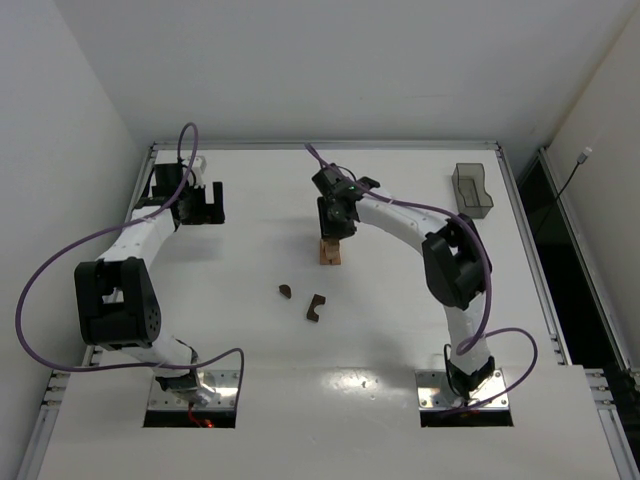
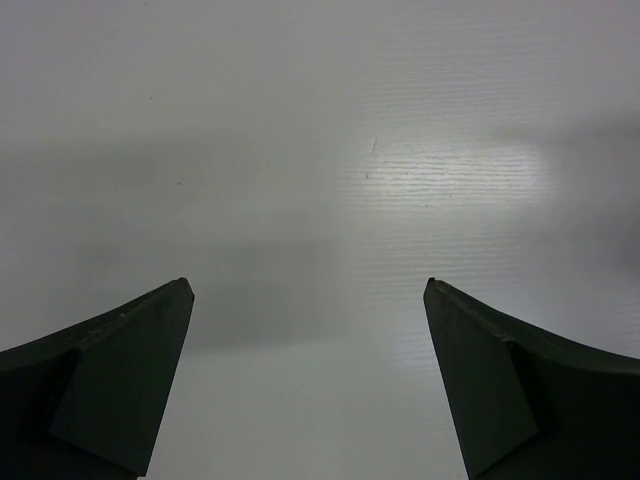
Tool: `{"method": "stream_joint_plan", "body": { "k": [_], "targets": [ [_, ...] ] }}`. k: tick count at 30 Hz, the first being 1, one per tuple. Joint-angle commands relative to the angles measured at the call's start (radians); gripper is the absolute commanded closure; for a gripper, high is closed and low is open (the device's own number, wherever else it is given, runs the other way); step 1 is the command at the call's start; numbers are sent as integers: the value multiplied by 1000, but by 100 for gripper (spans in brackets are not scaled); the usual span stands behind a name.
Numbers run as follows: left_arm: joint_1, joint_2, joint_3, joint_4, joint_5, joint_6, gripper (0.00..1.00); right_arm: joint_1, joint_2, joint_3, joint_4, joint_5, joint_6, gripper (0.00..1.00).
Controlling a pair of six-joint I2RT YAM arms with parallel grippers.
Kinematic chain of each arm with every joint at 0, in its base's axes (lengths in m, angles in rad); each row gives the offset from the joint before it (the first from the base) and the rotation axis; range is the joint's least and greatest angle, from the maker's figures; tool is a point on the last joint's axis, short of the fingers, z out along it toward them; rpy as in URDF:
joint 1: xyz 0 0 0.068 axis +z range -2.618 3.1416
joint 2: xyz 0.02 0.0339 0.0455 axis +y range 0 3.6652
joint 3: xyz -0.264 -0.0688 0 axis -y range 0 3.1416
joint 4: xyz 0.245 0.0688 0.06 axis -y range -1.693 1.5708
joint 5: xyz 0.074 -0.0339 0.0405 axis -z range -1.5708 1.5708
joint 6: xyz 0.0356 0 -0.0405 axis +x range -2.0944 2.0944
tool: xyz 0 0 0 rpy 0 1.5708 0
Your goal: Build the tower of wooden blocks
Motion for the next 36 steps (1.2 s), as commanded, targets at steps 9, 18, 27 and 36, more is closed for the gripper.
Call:
{"method": "stream_joint_plan", "body": {
  "k": [9, 18, 27, 36],
  "targets": [
    [1, 4, 16, 37, 1, 0, 0, -4, 47, 28, 34, -48, 0, 100],
    [1, 13, 25, 37, 1, 0, 0, -13, 66, 37, 25, -78, -19, 78],
    [1, 13, 25, 37, 10, 0, 0, -13, 57, 18, 43, -106, -28, 46],
    [1, 23, 34, 37, 10, 0, 0, -22, -81, -109, 187, -170, -161, 24]
  ]
}}
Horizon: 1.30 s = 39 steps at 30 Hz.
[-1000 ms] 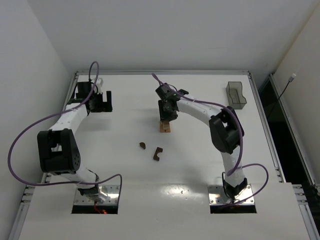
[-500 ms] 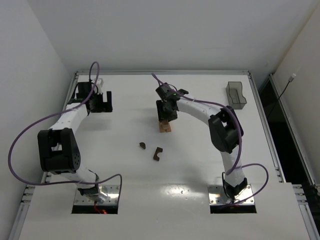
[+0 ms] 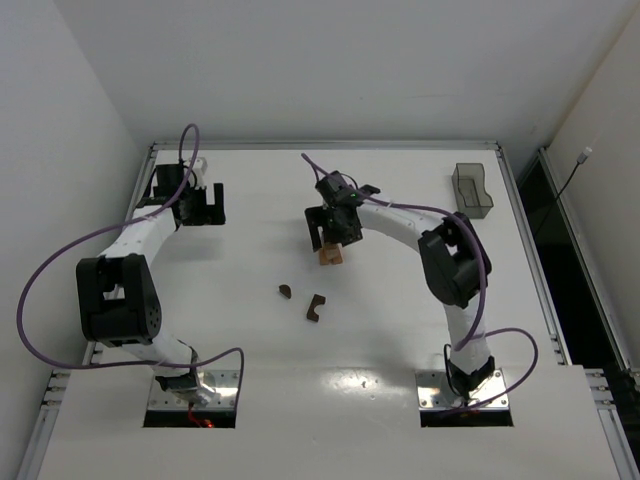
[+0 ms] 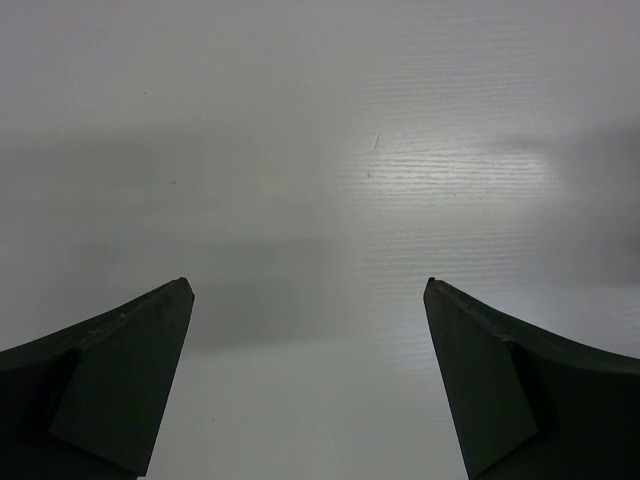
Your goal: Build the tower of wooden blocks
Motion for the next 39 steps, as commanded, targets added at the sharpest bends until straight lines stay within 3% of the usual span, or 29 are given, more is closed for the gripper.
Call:
{"method": "stream_joint_plan", "body": {
  "k": [1, 7, 12, 13, 19, 21, 26, 29, 33, 35, 37, 39],
  "targets": [
    [1, 1, 34, 32, 10, 0, 0, 5, -165, -80, 124, -40, -105, 23],
    [1, -19, 34, 32, 10, 0, 0, 54, -374, -256, 174, 79, -228, 23],
    [1, -37, 16, 41, 10, -10, 0, 55, -609, -428, 203, -57, -357, 22],
    [1, -37, 16, 41, 10, -10, 0, 55, -645, -442, 185, -118, -366, 26],
    [1, -66, 16, 41, 28, -20, 0, 99, -611, -465, 194, -362, -406, 35],
    [1, -91, 16, 32, 28, -11, 0, 171, -578, -438, 163, -341, -525, 35],
    [1, -151, -33, 12, 38, -2, 0, 194, -578, -427, 54, -527, -965, 35],
    [1, -183, -67, 24, 38, -2, 0, 203, -589, -481, 7, -537, -1183, 41],
    [1, -183, -58, 24, 50, 7, 0, 203, -609, -536, 20, -479, -1348, 45],
    [1, -155, -32, 3, 50, 7, 0, 213, -534, -500, -39, -406, -1337, 58],
    [1, -155, -32, 3, 50, 7, 0, 203, -442, -363, -142, -456, -1308, 70],
    [1, -146, -32, 3, 50, 16, 0, 203, -361, -308, -188, -499, -1216, 62]
  ]
}}
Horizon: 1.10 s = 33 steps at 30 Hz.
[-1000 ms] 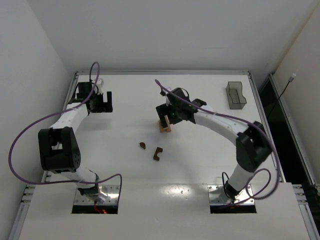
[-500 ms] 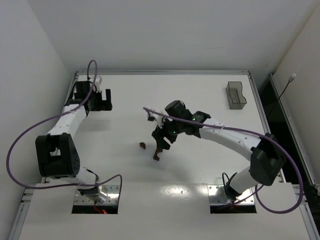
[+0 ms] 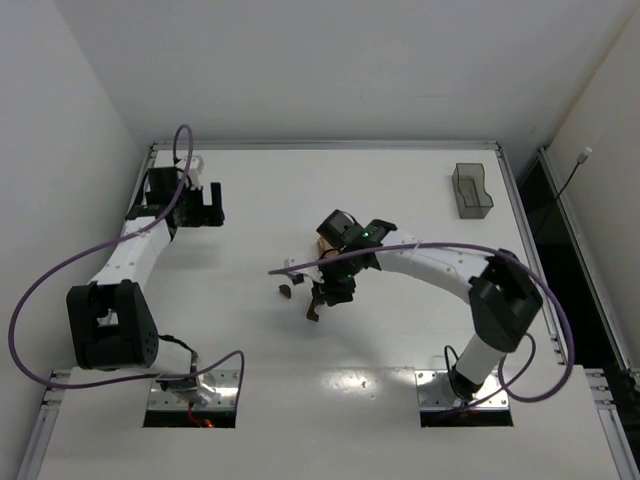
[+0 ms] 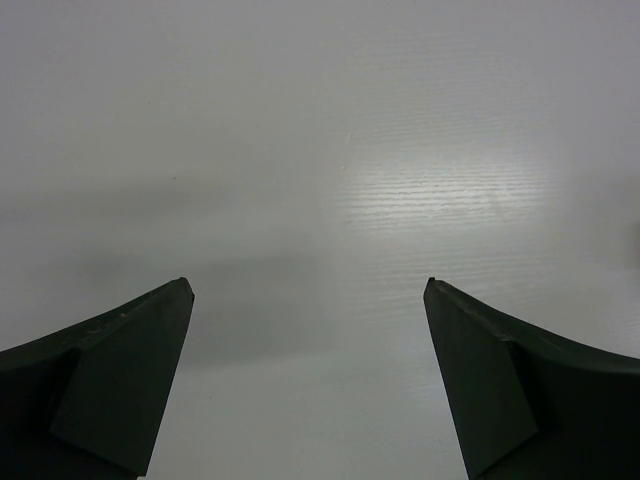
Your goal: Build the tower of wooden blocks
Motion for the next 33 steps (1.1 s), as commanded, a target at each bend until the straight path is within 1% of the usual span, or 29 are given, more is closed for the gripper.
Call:
{"method": "stream_joint_plan", "body": {
  "k": [1, 2, 3, 4, 6, 10, 11, 12, 14, 16, 18, 19, 21, 22, 25, 26, 29, 33],
  "targets": [
    [1, 6, 27, 11, 16, 14, 0, -1, 75, 96, -54, -60, 36, 54],
    [1, 6, 27, 11, 16, 14, 0, -1, 63, 52, -23, -71, 84, 50],
    [1, 15, 27, 11, 16, 14, 0, 16, 19, 23, 71, -47, 119, 42],
    [1, 15, 27, 11, 16, 14, 0, 31, 2, -1, 111, -28, 147, 27],
    [1, 15, 16, 11, 26, 23, 0, 68, -9, -14, 142, -16, 182, 22],
    [1, 15, 7, 29, 36, 23, 0, 77, 0, -35, 156, -31, 182, 22],
    [1, 15, 7, 29, 45, 23, 0, 77, 9, -35, 156, -11, 182, 22],
    [1, 15, 7, 29, 45, 23, 0, 77, 23, -14, 147, -11, 192, 22],
    [1, 15, -4, 48, 45, 23, 0, 58, 86, 67, 65, -11, 234, 18],
    [1, 15, -4, 48, 45, 23, 0, 48, 117, 104, 37, -11, 309, 11],
    [1, 26, -4, 48, 45, 14, 0, 48, 144, 147, 28, 45, 371, 7],
    [1, 26, -4, 48, 45, 14, 0, 59, 179, 167, 28, 58, 412, 7],
    [1, 26, -4, 48, 45, 14, 0, 59, 227, 253, -32, 58, 452, 7],
    [1, 26, -4, 48, 45, 14, 0, 59, 283, 326, -85, 58, 468, 7],
    [1, 26, -4, 48, 36, 14, 0, 68, 385, 489, -193, 67, 497, 7],
    [1, 26, -4, 48, 36, 14, 0, 68, 405, 489, -213, 85, 497, 7],
    [1, 26, -4, 48, 26, 14, 0, 90, 469, 578, -299, 150, 497, 6],
    [10, 35, -4, 48, 17, 14, 0, 110, 505, 601, -356, 205, 475, 6]
  ]
}}
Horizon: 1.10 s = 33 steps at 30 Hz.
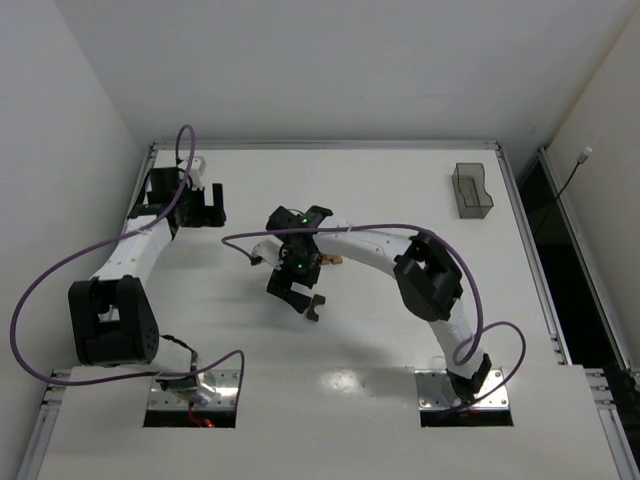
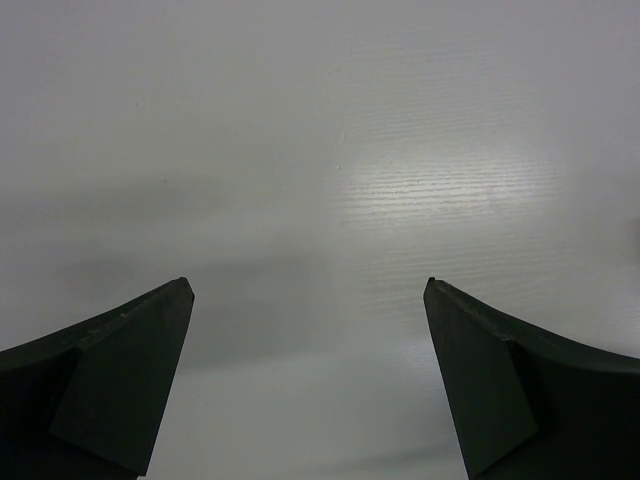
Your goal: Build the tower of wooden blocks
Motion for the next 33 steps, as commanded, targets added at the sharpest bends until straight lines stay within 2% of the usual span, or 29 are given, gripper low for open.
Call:
{"method": "stream_joint_plan", "body": {
  "k": [1, 16, 31, 33],
  "targets": [
    [10, 13, -3, 38, -2, 2, 0, 34, 21, 45, -103, 69, 9, 6],
    [19, 22, 6, 47, -11, 2, 0, 83, 99, 28, -115, 236, -1, 5],
    [37, 22, -13, 65, -2, 2, 0, 83, 186, 140, -144, 268, 18, 5],
    [37, 22, -22, 65, -2, 11, 0, 92, 186, 140, -144, 268, 18, 7]
  ]
}}
